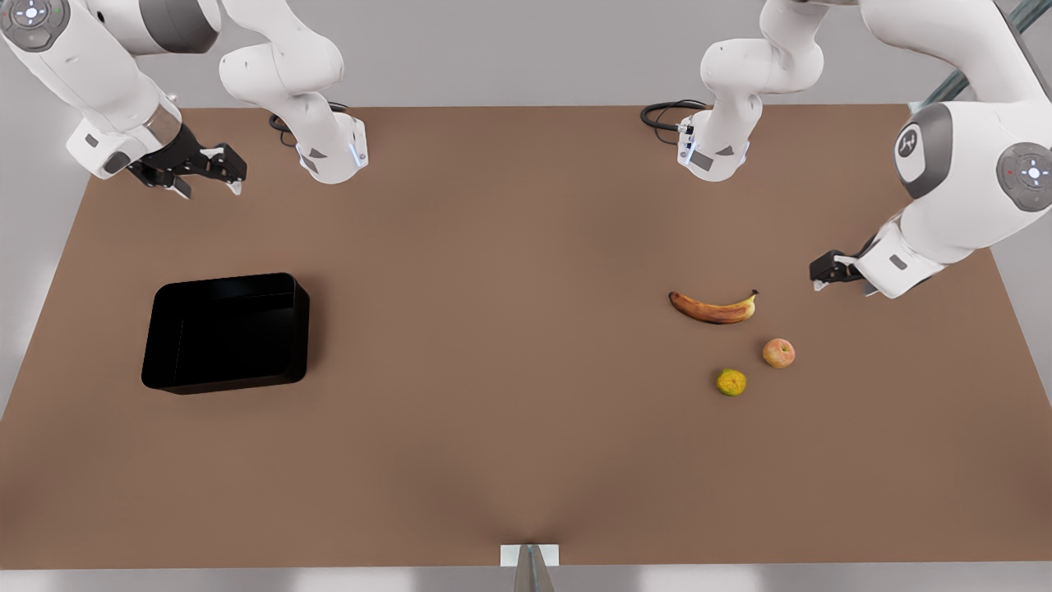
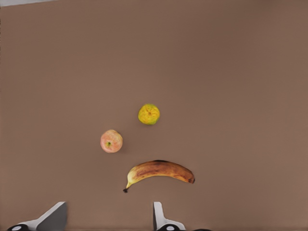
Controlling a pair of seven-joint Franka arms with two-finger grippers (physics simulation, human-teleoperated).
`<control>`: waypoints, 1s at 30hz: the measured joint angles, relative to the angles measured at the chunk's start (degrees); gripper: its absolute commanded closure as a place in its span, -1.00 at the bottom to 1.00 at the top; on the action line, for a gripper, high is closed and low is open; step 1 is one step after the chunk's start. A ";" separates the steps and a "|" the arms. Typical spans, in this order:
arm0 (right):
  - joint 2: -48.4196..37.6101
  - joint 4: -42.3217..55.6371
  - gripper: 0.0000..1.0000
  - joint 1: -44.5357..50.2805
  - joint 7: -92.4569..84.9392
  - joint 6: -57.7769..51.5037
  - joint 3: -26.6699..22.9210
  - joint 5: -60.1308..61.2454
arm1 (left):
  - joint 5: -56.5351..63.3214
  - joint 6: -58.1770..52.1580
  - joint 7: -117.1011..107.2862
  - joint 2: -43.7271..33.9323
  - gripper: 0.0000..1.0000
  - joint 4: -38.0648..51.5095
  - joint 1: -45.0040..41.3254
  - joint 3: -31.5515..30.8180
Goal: Place the storage box in the middle with the right arm, and place the apple in the storage box with the left arm
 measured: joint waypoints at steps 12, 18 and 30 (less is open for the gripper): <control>19.47 0.48 -1.00 -8.85 -39.91 17.02 -24.09 1.57 | -15.15 7.38 -65.04 13.76 -1.00 -0.47 1.54 5.53; 37.51 0.73 -1.00 -17.20 -45.08 29.86 -23.88 7.83 | -38.94 9.42 -64.84 17.45 -1.00 -11.04 3.33 10.61; 52.34 2.03 -1.00 -20.22 -51.29 37.44 -23.29 19.82 | -60.40 15.66 -53.12 20.40 -1.00 -19.41 3.54 13.31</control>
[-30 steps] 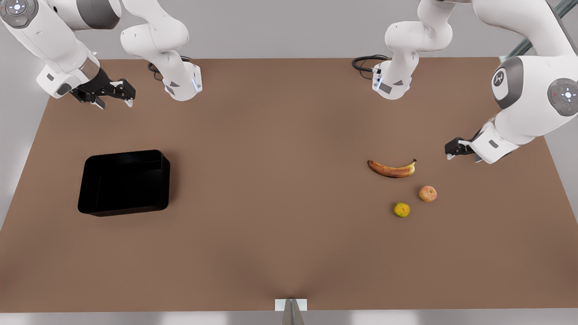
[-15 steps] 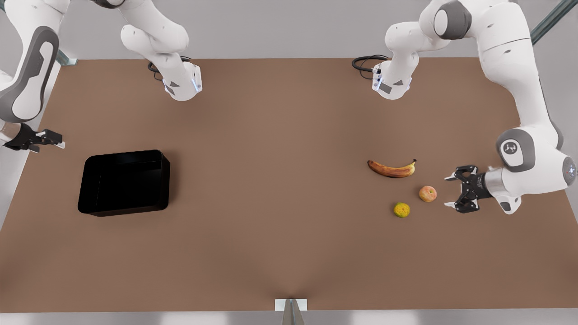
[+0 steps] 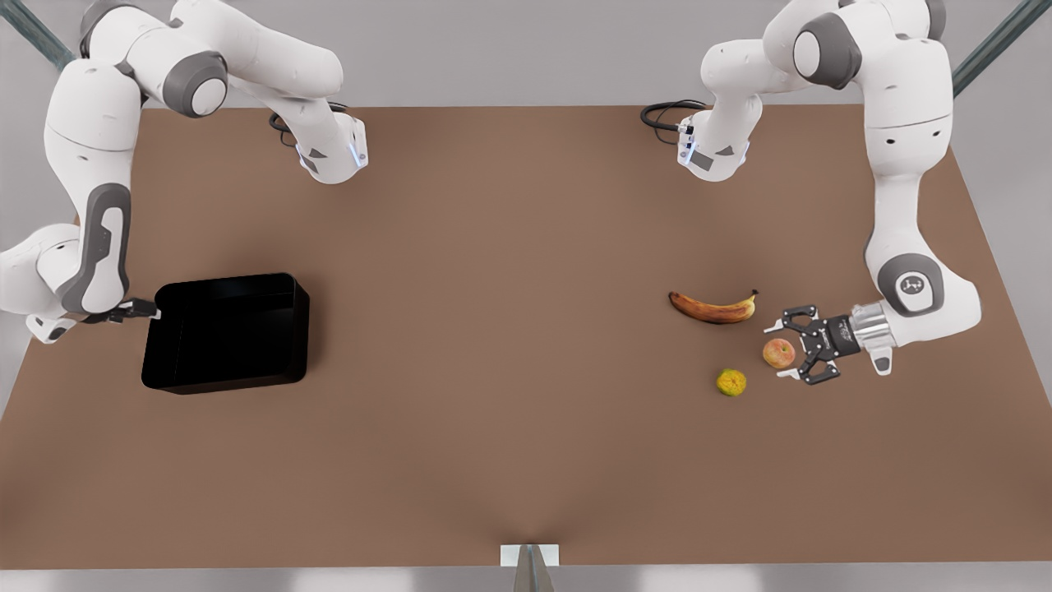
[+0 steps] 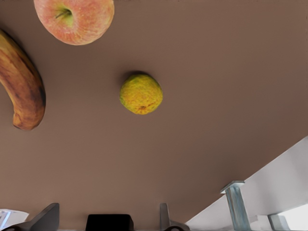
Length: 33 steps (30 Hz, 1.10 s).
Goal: Place the storage box in the middle with the right arm, and place the apple in the storage box with the left arm
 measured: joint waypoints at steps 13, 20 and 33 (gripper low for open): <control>5.54 -0.06 -0.15 0.22 -1.01 2.24 1.49 5.05 | -15.53 -8.06 9.79 11.32 -1.00 0.22 6.68 4.22; 5.05 0.89 0.57 0.84 -3.48 -0.16 1.57 4.89 | -18.87 -13.25 9.87 11.24 -1.00 -0.77 6.68 4.40; -2.30 4.05 0.57 3.43 -10.90 -10.03 6.12 5.13 | -17.33 -15.81 10.41 13.01 -1.00 -0.87 6.59 4.22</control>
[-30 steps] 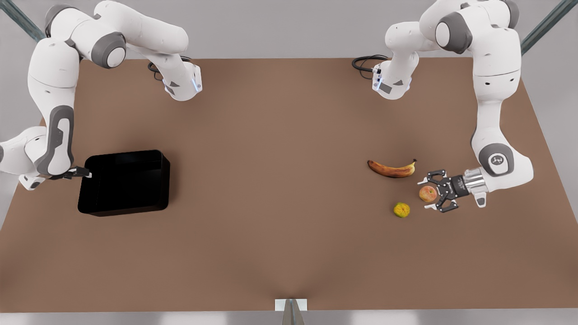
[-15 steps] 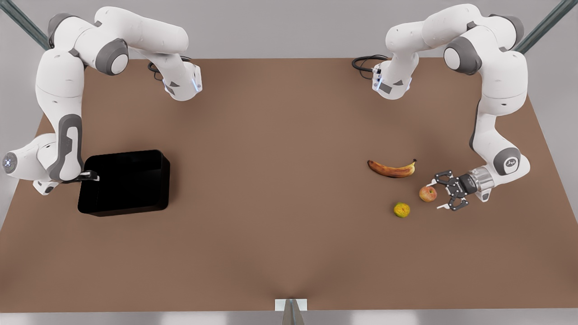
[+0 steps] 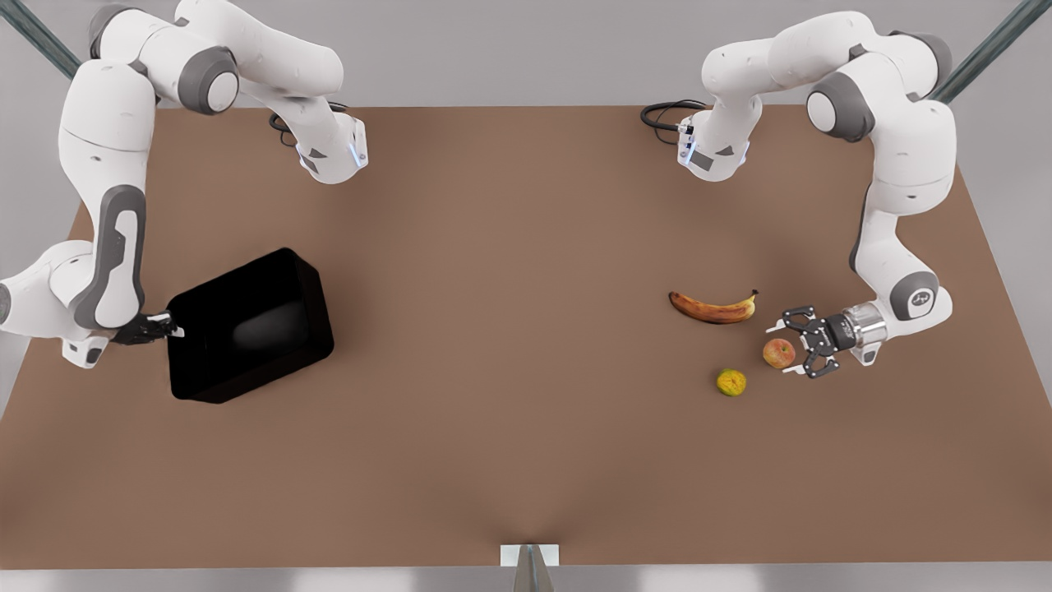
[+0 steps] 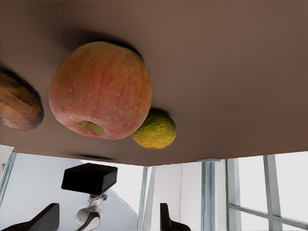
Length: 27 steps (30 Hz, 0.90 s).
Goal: Place the storage box in the middle with the right arm, and place the apple in the storage box with the left arm
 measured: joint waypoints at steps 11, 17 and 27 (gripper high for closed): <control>10.89 31.47 0.57 33.39 53.25 -9.06 17.50 0.30 | -0.65 -0.32 4.85 5.00 -1.00 0.61 3.50 -0.09; 10.89 33.34 -1.00 32.78 50.72 -8.85 17.78 -0.31 | -2.37 0.43 6.67 7.00 -1.00 1.32 3.95 -0.26; 5.63 40.36 -1.00 30.82 51.45 -18.85 17.63 6.82 | -4.11 2.71 10.46 8.63 -1.00 1.23 3.96 -2.20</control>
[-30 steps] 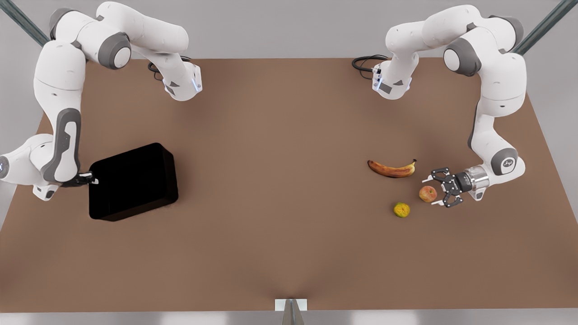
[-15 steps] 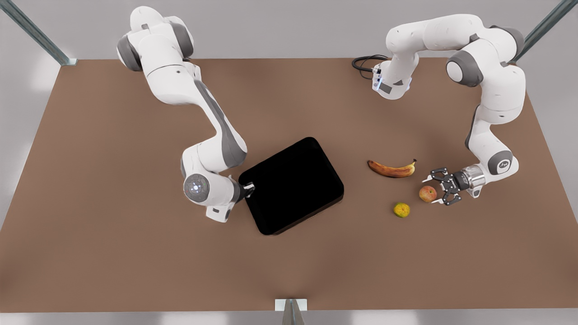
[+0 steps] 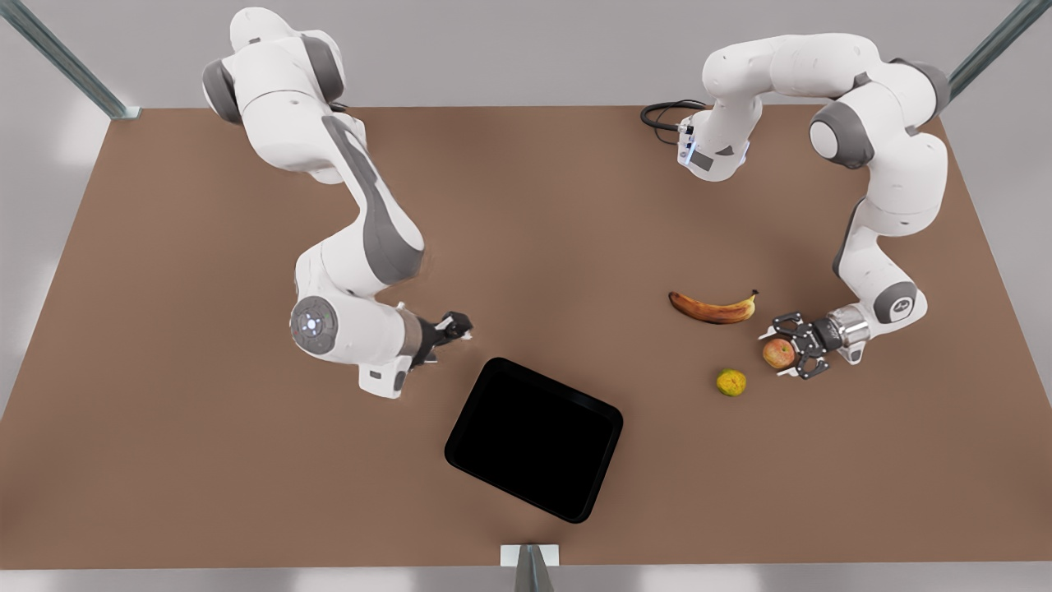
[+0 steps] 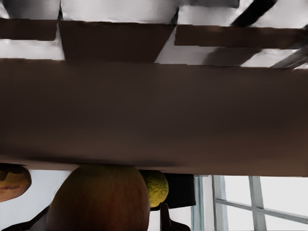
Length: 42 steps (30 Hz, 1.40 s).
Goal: Place the storage box in the middle with the right arm, and place the apple in the storage box with the left arm
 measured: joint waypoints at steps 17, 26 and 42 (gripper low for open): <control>-51.04 -44.47 -1.00 -21.05 7.66 -7.77 5.77 -31.33 | 0.49 0.77 0.00 0.27 -0.16 1.49 0.00 0.10; -49.35 -44.41 -1.00 -20.99 7.74 -6.81 6.02 -31.51 | 17.88 15.44 -16.23 -15.01 -0.17 12.66 -0.39 -17.40; -48.62 -42.41 -1.00 -20.97 7.66 -6.02 5.99 -31.08 | 88.06 34.06 -47.31 -7.36 -0.17 33.51 -25.63 -30.85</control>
